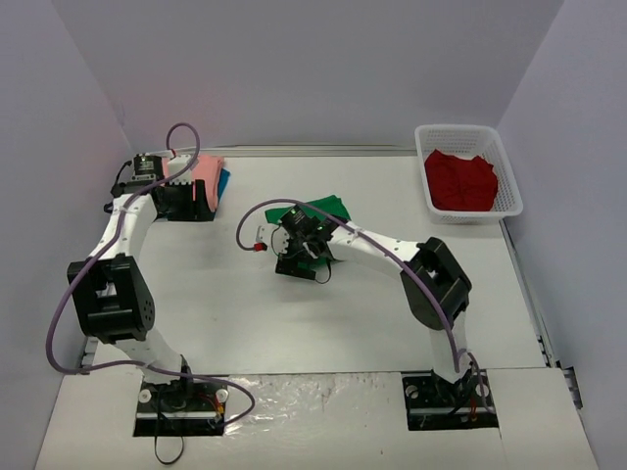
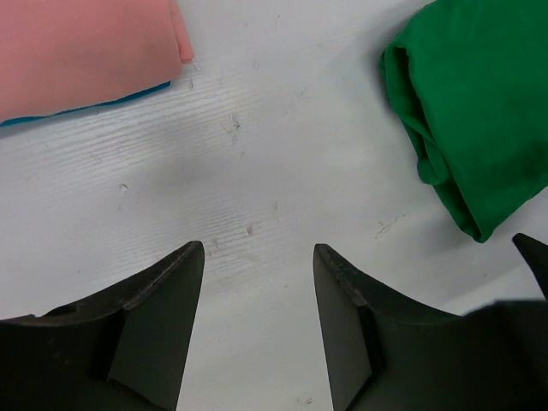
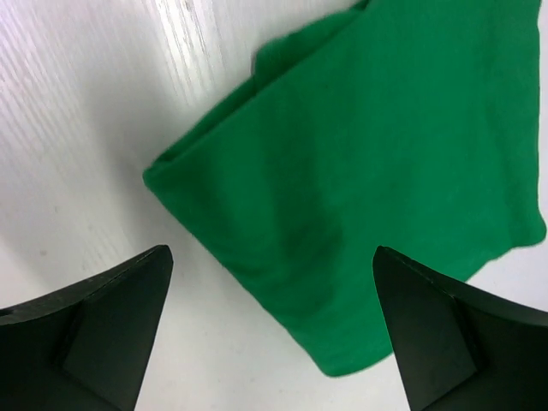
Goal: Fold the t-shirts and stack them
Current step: Fold the long partially folded tshirt into a neat square, then put the neatly folded tshirt into the corner of the board with the left arm
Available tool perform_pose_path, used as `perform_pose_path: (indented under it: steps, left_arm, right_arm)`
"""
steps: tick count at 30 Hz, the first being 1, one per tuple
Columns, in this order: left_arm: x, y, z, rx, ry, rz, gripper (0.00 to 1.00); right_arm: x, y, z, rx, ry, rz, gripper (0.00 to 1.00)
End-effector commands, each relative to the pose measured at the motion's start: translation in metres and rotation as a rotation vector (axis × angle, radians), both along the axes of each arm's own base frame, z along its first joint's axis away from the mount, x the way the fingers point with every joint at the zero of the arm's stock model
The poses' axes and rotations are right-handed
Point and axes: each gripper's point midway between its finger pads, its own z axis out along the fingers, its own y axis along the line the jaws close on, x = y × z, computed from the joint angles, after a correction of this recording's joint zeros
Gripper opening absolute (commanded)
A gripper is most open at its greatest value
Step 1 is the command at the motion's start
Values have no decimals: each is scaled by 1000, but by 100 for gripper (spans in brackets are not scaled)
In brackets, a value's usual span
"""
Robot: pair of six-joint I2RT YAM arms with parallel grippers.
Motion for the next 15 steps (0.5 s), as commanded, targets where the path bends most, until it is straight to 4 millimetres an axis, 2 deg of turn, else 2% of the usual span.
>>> perform_pose_path:
  steps: [1, 5, 10, 13, 15]
  left_arm:
    - [-1, 1, 30, -6, -90, 7, 53]
    - [-2, 4, 29, 4, -86, 12, 53]
    - [-2, 4, 23, -5, -67, 11, 53]
    - [-3, 4, 21, -12, -58, 14, 53]
    - [-3, 4, 19, -22, -55, 19, 53]
  right_arm:
    - [8, 18, 3, 4, -31, -8, 100]
    - [2, 28, -10, -8, -6, 15, 99]
    - [-2, 29, -25, -37, 21, 21, 94]
    - [-5, 26, -33, -53, 35, 19, 84]
    - [-7, 23, -40, -70, 49, 21, 71]
